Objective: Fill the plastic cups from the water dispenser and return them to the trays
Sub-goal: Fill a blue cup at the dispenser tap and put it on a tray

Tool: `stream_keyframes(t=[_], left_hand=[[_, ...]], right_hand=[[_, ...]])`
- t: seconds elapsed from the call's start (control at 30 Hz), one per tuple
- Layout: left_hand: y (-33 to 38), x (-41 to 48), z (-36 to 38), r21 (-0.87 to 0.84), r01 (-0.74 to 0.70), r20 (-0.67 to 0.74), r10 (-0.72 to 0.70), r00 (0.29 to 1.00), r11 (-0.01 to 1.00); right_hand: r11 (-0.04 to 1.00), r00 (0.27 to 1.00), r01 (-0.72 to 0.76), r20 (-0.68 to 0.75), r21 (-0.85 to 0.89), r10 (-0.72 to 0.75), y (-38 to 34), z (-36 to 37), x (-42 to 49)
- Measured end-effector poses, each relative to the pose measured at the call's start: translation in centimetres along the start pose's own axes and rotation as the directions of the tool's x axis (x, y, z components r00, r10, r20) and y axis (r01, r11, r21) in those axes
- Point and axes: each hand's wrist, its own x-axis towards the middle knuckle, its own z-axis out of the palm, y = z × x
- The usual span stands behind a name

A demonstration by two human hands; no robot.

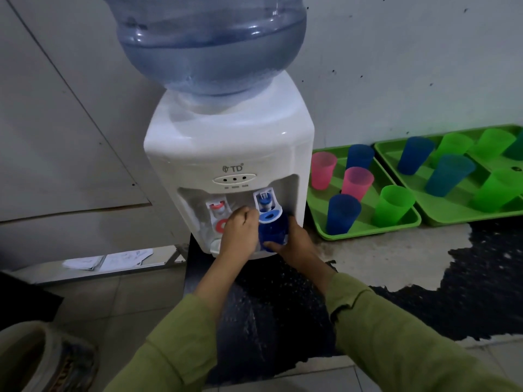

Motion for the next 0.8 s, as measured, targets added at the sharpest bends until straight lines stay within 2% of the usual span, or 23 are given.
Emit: stream_keyframes(t=[0.37,0.67,0.8], left_hand=[[0.3,-0.2,-0.7,-0.031,0.043,0.053,-0.042,0.998,0.999],[0.4,-0.4,-1.3,-0.016,0.028,0.026,-0.028,0.999,0.999],[0.4,-0.4,-1.3,-0.002,0.021,0.032,-0.021,0.999,1.000]], right_hand=[[0.999,0.999,-0.036,-0.028,-0.031,0.035,-0.2,0.0,0.0],[0.998,0.999,-0.038,-0.030,-0.057,0.036,-0.7,-0.3,-0.4],[1.000,0.999,-0.018,-0.047,-0.008,0.018,-1.0,-0.3,-0.7]])
